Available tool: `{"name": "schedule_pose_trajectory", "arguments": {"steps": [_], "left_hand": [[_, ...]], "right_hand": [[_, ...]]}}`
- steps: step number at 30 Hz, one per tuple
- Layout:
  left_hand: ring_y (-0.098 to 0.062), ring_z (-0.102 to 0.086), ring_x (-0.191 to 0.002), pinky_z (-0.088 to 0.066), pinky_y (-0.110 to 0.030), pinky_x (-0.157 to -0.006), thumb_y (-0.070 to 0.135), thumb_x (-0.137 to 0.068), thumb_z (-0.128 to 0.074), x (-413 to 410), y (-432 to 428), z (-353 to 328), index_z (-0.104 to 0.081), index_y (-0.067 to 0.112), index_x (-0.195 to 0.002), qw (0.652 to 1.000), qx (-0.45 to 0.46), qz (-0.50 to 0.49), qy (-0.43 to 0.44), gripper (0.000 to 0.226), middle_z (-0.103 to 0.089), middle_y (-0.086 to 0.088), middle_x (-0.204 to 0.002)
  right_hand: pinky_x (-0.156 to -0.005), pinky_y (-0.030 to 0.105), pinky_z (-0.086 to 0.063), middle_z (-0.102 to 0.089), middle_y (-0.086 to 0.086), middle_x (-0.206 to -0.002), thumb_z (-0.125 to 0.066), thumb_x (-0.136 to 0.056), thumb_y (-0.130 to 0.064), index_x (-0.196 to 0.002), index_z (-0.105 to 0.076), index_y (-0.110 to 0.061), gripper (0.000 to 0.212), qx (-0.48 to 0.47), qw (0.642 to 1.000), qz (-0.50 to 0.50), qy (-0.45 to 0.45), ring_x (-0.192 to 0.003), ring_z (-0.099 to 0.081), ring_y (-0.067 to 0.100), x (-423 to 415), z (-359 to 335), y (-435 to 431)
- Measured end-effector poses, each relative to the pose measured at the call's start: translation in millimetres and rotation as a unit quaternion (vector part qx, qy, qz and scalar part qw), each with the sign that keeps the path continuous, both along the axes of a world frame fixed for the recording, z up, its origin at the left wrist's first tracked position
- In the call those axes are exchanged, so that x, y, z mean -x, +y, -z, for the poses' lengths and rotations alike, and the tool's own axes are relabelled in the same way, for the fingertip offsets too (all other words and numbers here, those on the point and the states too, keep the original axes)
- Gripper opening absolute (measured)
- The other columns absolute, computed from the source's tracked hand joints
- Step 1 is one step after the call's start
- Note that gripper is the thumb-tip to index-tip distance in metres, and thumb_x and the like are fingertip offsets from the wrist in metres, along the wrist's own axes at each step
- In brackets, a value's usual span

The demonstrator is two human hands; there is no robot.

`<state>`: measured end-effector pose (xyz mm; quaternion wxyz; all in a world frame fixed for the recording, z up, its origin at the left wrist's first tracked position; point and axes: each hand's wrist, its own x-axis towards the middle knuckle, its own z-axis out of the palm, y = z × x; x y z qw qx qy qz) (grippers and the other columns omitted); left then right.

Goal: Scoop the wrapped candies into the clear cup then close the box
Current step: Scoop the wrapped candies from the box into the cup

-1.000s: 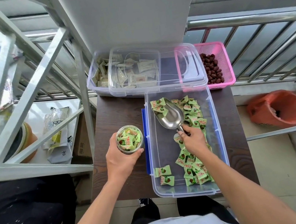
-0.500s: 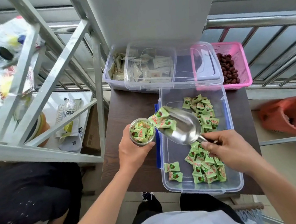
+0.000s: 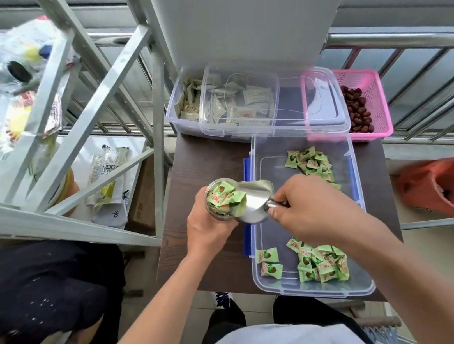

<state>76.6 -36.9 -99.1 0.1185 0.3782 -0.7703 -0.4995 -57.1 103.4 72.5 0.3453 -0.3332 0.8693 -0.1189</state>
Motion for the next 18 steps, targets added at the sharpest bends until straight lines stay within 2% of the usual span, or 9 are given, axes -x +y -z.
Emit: {"name": "schedule_pose_trajectory", "arguments": {"steps": [3,7,9,12,14,16,18], "left_hand": [[0.007,-0.063,-0.096,-0.046,-0.01,-0.077,0.033,-0.066,-0.087,0.3,-0.1,-1.1,-0.05,0.049,-0.112,1.0,-0.005,-0.003,-0.015,0.061,-0.068,0.022,-0.101],[0.008,-0.061,-0.097,-0.045,-0.009,-0.077,0.038,-0.065,-0.09,1.5,0.2,-2.3,-0.05,0.049,-0.113,1.0,-0.004,-0.005,-0.02,0.063,-0.067,0.02,-0.103],[0.009,-0.061,-0.099,-0.045,-0.008,-0.079,0.04,-0.064,-0.092,1.8,-0.3,-1.5,-0.047,0.053,-0.112,1.0,0.0,-0.006,-0.022,0.068,-0.066,0.022,-0.105],[0.008,-0.06,-0.101,-0.044,-0.008,-0.081,0.036,-0.063,-0.094,0.8,-1.0,0.7,-0.045,0.051,-0.116,1.0,0.004,-0.005,-0.027,0.073,-0.065,0.023,-0.106],[0.004,-0.062,-0.102,-0.049,-0.015,-0.084,0.037,-0.063,-0.093,0.5,-1.6,3.7,-0.048,0.045,-0.12,1.0,0.004,-0.002,-0.026,0.073,-0.066,0.02,-0.108],[0.005,-0.063,-0.1,-0.051,-0.018,-0.083,0.037,-0.065,-0.092,0.9,-2.2,4.4,-0.05,0.044,-0.121,1.0,0.007,0.002,-0.027,0.07,-0.067,0.019,-0.107],[0.009,-0.062,-0.096,-0.048,-0.014,-0.078,0.033,-0.067,-0.09,1.8,-1.6,2.0,-0.048,0.046,-0.118,0.999,0.006,0.004,-0.032,0.067,-0.067,0.02,-0.103]], "right_hand": [[-0.053,0.039,-0.05,-0.066,0.012,-0.063,-0.056,-0.093,-0.028,-0.075,-0.068,-0.007,0.03,-0.018,1.0,-0.018,0.012,-0.06,-0.063,0.031,0.6,-13.2,4.7],[-0.05,0.033,-0.04,-0.059,0.004,-0.055,-0.059,-0.093,-0.03,-0.067,-0.064,-0.012,0.032,-0.035,0.999,-0.026,0.023,-0.051,-0.053,0.023,6.0,-30.6,17.7],[-0.052,0.034,-0.044,-0.06,0.003,-0.056,-0.06,-0.093,-0.033,-0.071,-0.066,-0.014,0.029,-0.033,0.999,-0.019,0.032,-0.053,-0.055,0.022,9.4,-38.1,24.2],[-0.052,0.034,-0.045,-0.063,0.004,-0.057,-0.06,-0.092,-0.034,-0.074,-0.069,-0.016,0.027,-0.012,0.999,-0.008,0.045,-0.055,-0.059,0.023,10.9,-41.7,26.3],[-0.048,0.032,-0.039,-0.06,0.003,-0.054,-0.059,-0.092,-0.03,-0.069,-0.067,-0.015,0.028,-0.002,0.999,-0.011,0.04,-0.05,-0.054,0.022,8.9,-38.8,21.4],[-0.046,0.03,-0.036,-0.057,0.004,-0.053,-0.058,-0.091,-0.026,-0.064,-0.062,-0.012,0.031,-0.003,0.999,-0.022,0.04,-0.049,-0.05,0.022,5.8,-32.1,13.8],[-0.047,0.03,-0.038,-0.057,0.008,-0.058,-0.056,-0.09,-0.023,-0.069,-0.062,-0.009,0.026,-0.014,0.998,-0.033,0.045,-0.052,-0.051,0.025,2.7,-23.0,6.7]]}}
